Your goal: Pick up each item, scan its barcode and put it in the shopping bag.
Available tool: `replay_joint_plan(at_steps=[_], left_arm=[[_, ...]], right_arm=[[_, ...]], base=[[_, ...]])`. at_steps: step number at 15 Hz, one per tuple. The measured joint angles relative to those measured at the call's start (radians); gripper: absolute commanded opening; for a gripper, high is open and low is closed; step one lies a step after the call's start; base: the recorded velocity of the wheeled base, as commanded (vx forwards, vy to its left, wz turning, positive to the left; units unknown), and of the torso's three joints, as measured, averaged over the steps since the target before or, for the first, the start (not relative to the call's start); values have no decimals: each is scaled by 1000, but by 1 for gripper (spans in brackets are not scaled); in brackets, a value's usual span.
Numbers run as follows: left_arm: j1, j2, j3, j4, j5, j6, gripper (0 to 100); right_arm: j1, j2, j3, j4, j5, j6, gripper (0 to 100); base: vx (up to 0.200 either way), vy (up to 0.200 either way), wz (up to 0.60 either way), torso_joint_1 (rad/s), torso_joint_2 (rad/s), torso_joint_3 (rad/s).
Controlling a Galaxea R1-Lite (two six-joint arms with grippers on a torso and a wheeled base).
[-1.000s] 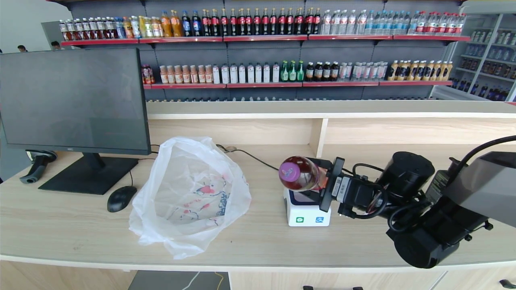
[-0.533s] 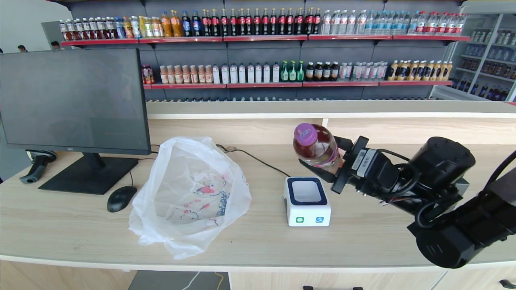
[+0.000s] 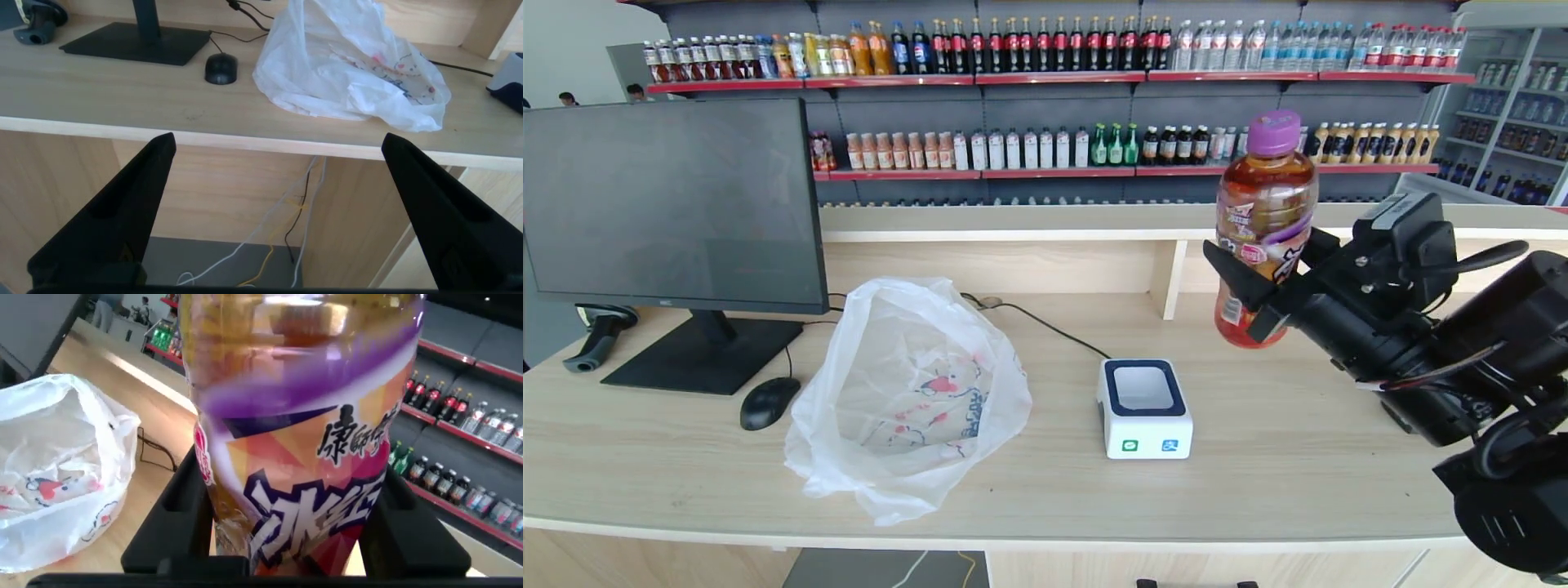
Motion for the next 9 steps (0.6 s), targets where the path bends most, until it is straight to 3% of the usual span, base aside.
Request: replay_joint_plan(at_steps=[4, 7, 9], left_arm=[[0, 0, 0, 0, 0, 0, 100], [0, 0, 0, 0, 0, 0, 100], [0, 0, 0, 0, 0, 0, 100]], right_arm=[[7, -29, 22, -1, -129, 274, 0], [5, -31, 33, 0, -309, 322, 0], [19, -27, 40, 0, -333, 333, 0]], base=[[0, 0, 0, 0, 0, 0], [0, 0, 0, 0, 0, 0], [0, 0, 0, 0, 0, 0]])
